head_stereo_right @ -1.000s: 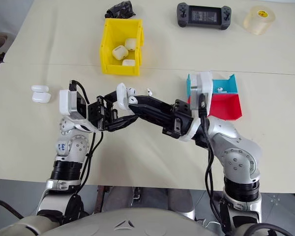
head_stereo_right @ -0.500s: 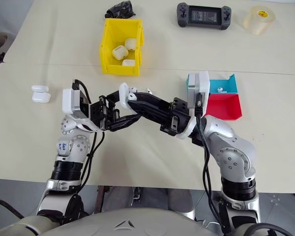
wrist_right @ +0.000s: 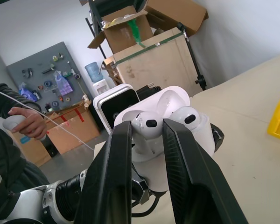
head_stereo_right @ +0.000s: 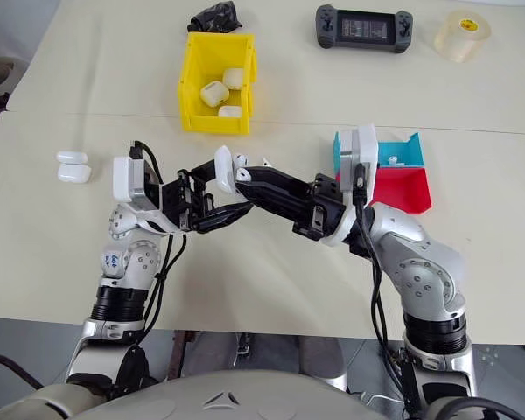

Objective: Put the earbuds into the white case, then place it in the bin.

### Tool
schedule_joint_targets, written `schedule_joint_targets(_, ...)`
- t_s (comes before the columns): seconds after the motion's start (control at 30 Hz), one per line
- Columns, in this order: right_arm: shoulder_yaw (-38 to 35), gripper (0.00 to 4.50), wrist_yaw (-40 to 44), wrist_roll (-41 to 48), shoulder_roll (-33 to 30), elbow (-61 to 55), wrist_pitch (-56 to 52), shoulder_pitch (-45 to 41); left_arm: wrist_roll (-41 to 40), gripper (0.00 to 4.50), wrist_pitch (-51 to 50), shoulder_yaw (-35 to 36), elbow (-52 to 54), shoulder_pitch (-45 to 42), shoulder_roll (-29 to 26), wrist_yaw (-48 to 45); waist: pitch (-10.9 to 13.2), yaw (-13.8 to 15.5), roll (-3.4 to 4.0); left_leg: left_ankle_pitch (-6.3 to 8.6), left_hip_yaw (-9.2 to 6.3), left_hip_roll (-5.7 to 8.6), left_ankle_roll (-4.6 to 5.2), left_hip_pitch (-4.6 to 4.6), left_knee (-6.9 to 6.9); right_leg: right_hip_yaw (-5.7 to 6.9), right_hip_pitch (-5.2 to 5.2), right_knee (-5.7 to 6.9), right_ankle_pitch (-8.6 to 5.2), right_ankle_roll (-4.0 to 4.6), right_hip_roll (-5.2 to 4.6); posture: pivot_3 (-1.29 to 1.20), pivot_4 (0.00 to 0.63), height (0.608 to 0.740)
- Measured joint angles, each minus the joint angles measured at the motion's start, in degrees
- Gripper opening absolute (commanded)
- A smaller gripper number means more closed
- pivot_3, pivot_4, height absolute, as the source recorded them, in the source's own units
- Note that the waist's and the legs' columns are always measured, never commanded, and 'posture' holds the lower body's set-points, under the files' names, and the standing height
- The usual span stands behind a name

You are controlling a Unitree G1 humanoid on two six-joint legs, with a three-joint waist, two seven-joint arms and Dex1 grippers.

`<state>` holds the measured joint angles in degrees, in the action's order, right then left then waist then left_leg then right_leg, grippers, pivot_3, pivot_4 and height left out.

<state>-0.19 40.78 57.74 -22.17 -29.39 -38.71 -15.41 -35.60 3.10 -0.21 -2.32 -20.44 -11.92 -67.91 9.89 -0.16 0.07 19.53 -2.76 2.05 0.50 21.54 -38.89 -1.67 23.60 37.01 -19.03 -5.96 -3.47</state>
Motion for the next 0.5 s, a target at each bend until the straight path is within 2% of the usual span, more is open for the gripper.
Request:
schedule_joint_targets(0.3, 0.2, 0.83, 0.8, -0.7, -1.3, 0.3, 0.1, 0.0, 0.1, 2.77, -0.5, 0.0, -0.1, 0.0, 0.0, 0.1, 0.0, 0.1, -0.01, 0.01, 0.00, 0.00, 0.01, 0.00, 0.01, 0.00, 0.00, -0.03, 0.00, 0.00, -0.01, 0.00, 0.150, 0.740)
schedule_joint_targets(0.4, -0.1, 1.52, 0.8, 0.9, -1.8, 0.4, -1.0, 0.0, 0.1, 2.77, -0.5, 0.1, -0.1, 0.0, 0.0, 0.1, 0.0, 0.1, -0.01, 0.01, 0.00, 0.00, 0.01, 0.00, 0.02, 0.00, 0.00, -0.03, 0.00, 0.00, -0.01, 0.00, 0.150, 0.740)
schedule_joint_targets(0.5, -0.1, 2.43, 1.0, 2.0, -1.9, 0.3, -1.5, 0.0, 0.1, 2.77, -0.7, 0.4, -0.1, 0.0, -0.5, 0.4, 0.0, 0.1, -0.01, 0.01, -0.01, -0.01, 0.01, 0.00, 0.02, 0.00, 0.00, -0.04, 0.00, 0.00, -0.01, 0.00, 0.150, 0.740)
